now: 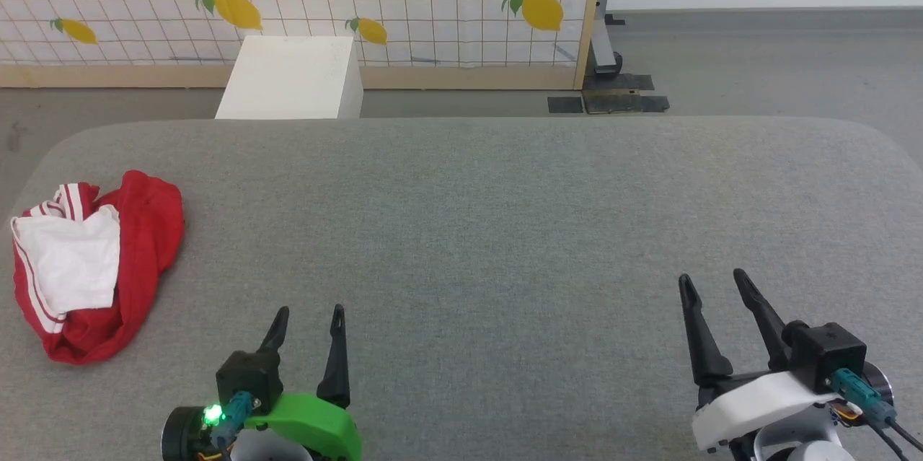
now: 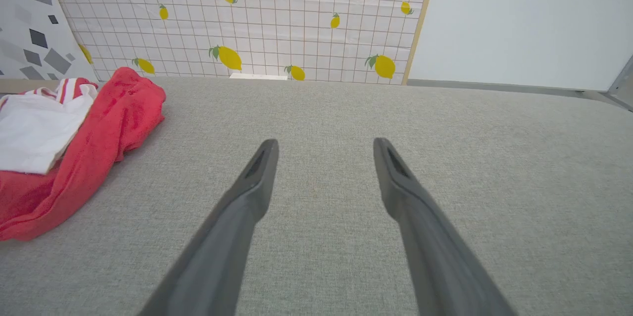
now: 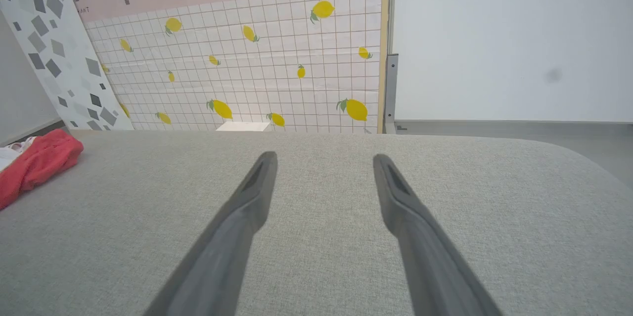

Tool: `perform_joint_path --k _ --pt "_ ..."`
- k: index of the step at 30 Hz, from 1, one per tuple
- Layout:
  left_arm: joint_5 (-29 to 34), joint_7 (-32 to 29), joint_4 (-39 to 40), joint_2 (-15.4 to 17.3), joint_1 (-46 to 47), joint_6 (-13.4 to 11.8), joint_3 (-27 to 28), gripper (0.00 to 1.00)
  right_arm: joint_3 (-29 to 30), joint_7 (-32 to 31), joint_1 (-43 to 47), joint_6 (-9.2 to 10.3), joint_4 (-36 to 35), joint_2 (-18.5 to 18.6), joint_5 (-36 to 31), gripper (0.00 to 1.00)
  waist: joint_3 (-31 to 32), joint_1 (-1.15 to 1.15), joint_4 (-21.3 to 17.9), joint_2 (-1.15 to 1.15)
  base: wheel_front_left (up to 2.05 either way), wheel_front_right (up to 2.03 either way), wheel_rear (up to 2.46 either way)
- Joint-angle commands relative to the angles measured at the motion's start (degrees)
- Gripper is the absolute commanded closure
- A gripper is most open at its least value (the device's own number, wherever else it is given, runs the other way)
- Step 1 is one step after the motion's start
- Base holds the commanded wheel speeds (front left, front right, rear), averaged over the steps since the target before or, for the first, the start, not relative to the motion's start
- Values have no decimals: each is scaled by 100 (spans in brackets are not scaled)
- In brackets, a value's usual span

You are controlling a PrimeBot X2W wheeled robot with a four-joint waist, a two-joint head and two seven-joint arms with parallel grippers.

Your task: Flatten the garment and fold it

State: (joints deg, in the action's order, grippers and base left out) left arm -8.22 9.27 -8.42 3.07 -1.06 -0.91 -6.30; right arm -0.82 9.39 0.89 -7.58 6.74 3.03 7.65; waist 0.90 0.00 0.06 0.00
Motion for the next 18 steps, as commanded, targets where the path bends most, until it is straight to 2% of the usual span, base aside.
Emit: perform_joint_path --k 1,11,18 --pt "-27 77 -33 -13 58 -44 -25 0 -6 62 -12 6 36 -10 53 0 -3 0 1 0 0 0 0" --pt "-113 194 -92 -15 100 -60 -105 0 -35 180 -26 6 114 -11 124 0 -33 0 42 0 0 0 0" --pt "-148 277 -136 -16 128 -71 -135 0 -166 264 -18 7 178 -12 123 0 -60 0 279 0 0 0 0"
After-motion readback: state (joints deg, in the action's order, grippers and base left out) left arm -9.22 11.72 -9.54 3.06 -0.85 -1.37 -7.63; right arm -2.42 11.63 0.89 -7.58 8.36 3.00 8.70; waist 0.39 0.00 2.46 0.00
